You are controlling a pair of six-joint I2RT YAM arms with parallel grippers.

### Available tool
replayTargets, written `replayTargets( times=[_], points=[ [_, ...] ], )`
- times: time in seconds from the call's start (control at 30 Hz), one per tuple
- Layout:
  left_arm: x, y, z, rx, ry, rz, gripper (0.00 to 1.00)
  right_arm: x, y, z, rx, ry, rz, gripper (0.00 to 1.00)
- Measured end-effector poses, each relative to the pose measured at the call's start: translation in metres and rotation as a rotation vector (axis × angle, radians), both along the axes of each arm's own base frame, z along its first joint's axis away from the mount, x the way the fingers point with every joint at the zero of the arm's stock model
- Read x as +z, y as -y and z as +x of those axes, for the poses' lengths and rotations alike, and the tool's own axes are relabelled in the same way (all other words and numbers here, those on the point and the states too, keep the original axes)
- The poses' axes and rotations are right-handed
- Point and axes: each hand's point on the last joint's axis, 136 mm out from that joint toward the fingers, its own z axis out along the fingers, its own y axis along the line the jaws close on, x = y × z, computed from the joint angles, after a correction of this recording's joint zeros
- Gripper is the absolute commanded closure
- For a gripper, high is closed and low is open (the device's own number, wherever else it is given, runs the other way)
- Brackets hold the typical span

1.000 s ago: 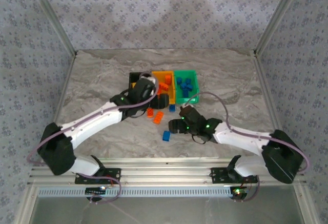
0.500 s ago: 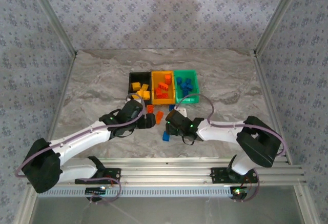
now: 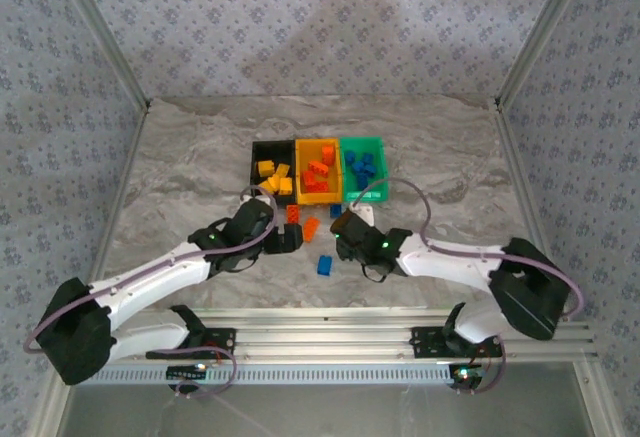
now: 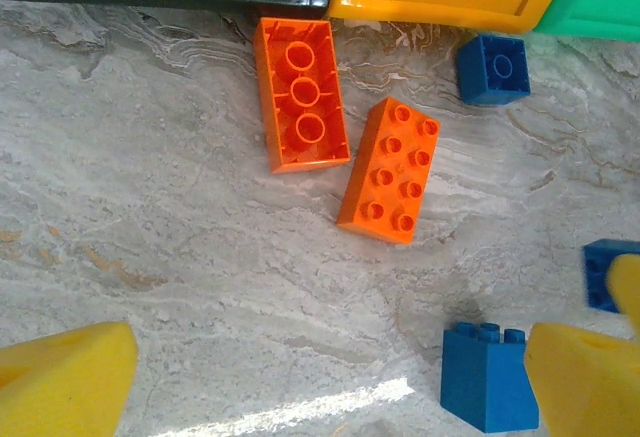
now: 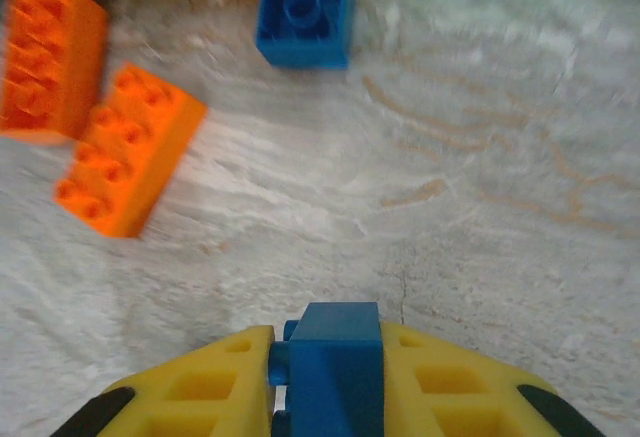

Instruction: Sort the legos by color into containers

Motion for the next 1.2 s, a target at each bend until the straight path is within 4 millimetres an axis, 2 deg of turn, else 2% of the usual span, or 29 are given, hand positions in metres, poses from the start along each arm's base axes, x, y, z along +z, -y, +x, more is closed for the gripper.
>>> replayTargets(
  times=[0.07,0.17,0.3,0.37,0.43,0.6,0.7,0.8,0.9,1.03,1.13,1.2],
  points=[
    [0.001,-0.001,-0.001,0.0,0.006,-0.006,0.0,0.019,0.007,0.005,-0.011,0.034,0.026,0.75],
    [0.003,-0.002,-0.002,0.0,0.015,-0.015,0.0,0.046,0.025,0.024,-0.054,0.083,0.051,0.76],
    [0.004,-0.001,-0.001,0.0,0.018,-0.019,0.0,0.077,0.049,0.069,-0.145,0.137,0.062,0.76],
    [0.004,0.0,-0.001,-0.002,0.018,-0.022,0.0,0.084,0.056,0.095,-0.176,0.148,0.05,0.76],
    [0.004,0.0,-0.001,-0.003,0.019,-0.026,0.0,0.085,0.058,0.12,-0.194,0.149,0.033,0.75],
    [-0.001,0.001,-0.004,-0.012,0.005,-0.032,0.0,0.062,0.048,0.181,-0.201,0.108,-0.029,0.73],
    [-0.008,0.0,-0.008,-0.017,-0.01,-0.028,0.0,0.045,0.044,0.201,-0.2,0.077,-0.053,0.61],
    [-0.014,0.001,-0.012,-0.031,-0.025,-0.037,0.0,0.035,0.041,0.209,-0.187,0.052,-0.066,0.42],
    [-0.017,0.003,-0.016,-0.047,-0.038,-0.043,0.0,0.034,0.04,0.209,-0.171,0.05,-0.072,0.3],
    [-0.018,0.013,-0.024,-0.097,-0.04,-0.045,0.0,0.047,0.036,0.204,-0.151,0.071,-0.058,0.23],
    [-0.025,0.03,-0.037,-0.18,-0.053,0.006,0.0,0.069,0.037,0.187,-0.136,0.112,-0.029,0.21],
    [-0.028,0.051,-0.045,-0.256,-0.058,0.049,0.02,0.085,0.038,0.169,-0.123,0.148,-0.002,0.2]
  ],
)
